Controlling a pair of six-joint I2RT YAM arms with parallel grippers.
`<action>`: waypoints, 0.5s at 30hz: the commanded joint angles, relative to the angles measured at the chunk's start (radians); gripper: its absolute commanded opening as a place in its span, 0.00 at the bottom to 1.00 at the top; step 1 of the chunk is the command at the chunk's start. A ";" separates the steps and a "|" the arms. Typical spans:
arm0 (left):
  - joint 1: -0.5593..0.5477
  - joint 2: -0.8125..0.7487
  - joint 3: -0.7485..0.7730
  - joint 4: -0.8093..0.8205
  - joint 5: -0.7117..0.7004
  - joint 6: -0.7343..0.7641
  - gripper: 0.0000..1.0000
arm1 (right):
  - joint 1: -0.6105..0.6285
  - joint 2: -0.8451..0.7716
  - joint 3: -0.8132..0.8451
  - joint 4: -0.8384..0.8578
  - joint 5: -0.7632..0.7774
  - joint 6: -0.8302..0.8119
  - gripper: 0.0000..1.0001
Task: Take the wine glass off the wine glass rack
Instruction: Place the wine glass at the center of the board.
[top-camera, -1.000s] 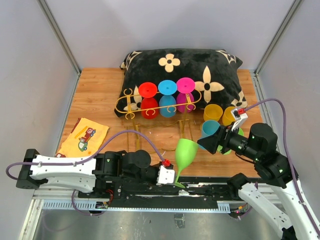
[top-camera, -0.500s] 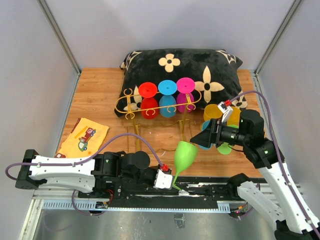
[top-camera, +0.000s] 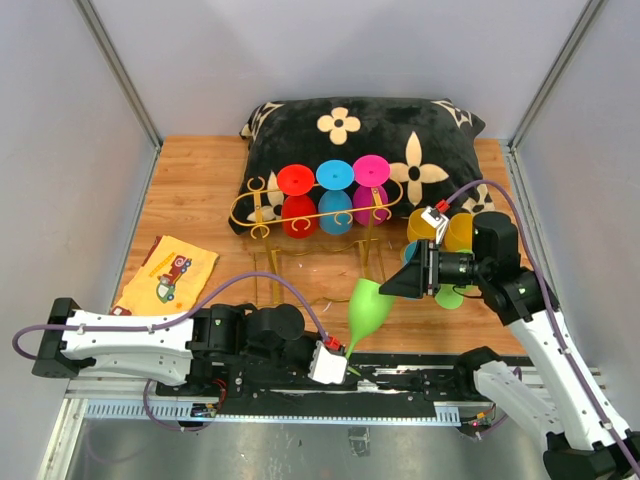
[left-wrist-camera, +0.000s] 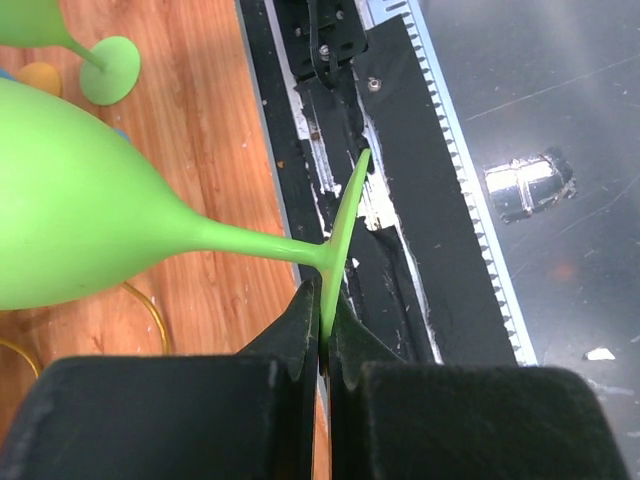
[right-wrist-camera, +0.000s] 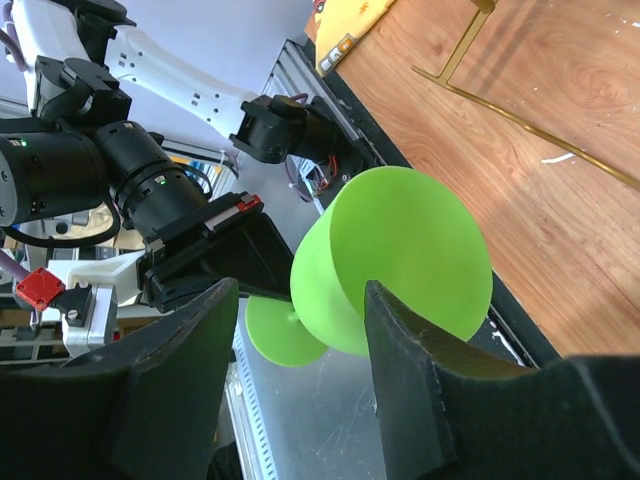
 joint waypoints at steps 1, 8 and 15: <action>-0.002 0.004 0.030 0.051 -0.050 0.062 0.00 | -0.010 -0.001 -0.009 -0.009 -0.043 -0.029 0.54; -0.002 0.021 0.043 0.011 -0.090 0.117 0.01 | -0.008 0.024 0.012 -0.018 -0.090 -0.052 0.51; -0.002 0.033 0.031 0.026 -0.169 0.185 0.00 | 0.049 0.082 0.033 -0.182 -0.003 -0.191 0.45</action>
